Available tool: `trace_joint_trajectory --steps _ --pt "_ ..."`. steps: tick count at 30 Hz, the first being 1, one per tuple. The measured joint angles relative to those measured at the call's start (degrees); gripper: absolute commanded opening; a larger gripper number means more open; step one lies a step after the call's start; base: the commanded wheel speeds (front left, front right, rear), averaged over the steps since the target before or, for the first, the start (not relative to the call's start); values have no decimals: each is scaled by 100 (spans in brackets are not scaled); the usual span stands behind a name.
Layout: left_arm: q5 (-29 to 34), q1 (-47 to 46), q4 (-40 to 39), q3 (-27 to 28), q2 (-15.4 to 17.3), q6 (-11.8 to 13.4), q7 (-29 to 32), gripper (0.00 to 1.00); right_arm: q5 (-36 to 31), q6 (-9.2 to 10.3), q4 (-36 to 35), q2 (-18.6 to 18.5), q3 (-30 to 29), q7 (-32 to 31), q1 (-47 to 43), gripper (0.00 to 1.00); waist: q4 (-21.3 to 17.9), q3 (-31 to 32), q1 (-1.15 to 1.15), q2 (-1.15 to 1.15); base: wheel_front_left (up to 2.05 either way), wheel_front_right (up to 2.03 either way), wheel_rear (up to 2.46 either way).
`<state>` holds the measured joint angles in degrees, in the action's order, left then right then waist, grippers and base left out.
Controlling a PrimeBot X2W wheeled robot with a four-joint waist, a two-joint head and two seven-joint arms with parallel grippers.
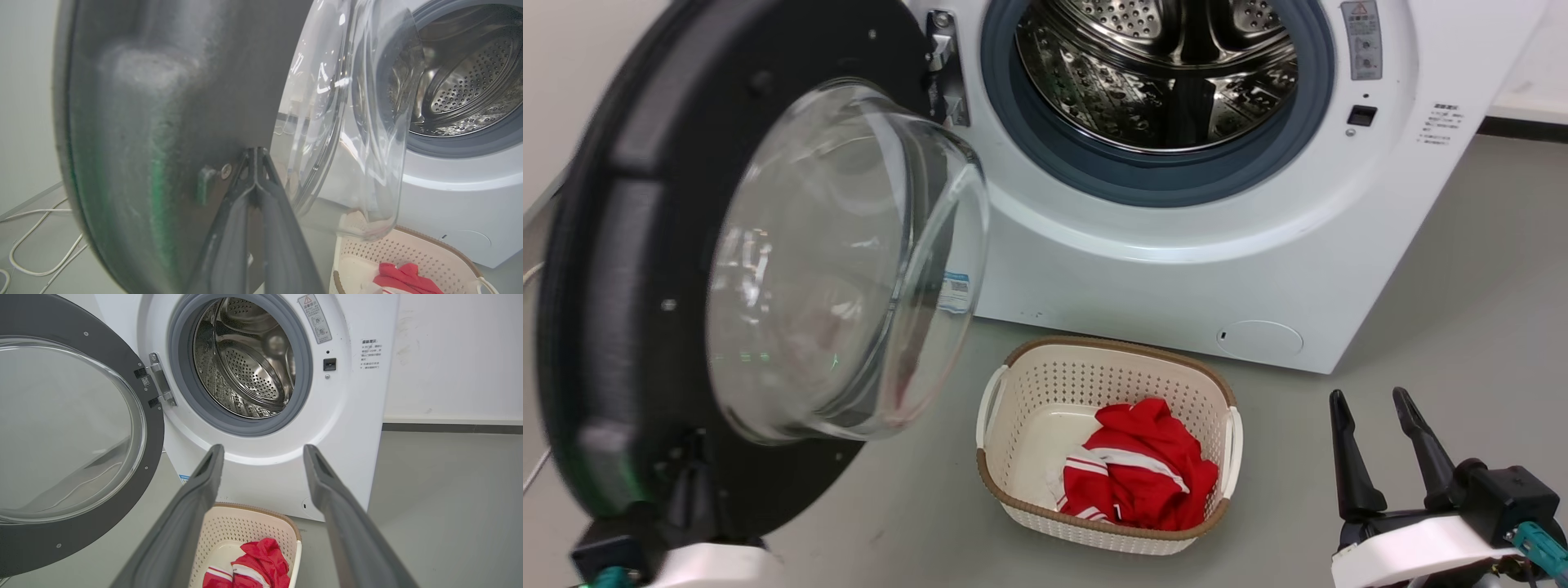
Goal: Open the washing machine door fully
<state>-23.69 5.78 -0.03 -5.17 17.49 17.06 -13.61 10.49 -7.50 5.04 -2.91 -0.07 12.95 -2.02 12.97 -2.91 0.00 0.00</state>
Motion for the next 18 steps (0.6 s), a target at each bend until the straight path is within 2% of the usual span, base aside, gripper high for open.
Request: trace_joint_trajectory --steps 8,18 --pt "-232 -354 870 957 407 -311 -129 0 -75 0 -51 0 -21 -12 81 100 -190 -189 0 0 0 0 0" --pt "149 -1015 1797 1735 715 -818 -132 0 -90 0 -56 0 -46 -3 187 100 -281 -304 0 0 0 0 0"
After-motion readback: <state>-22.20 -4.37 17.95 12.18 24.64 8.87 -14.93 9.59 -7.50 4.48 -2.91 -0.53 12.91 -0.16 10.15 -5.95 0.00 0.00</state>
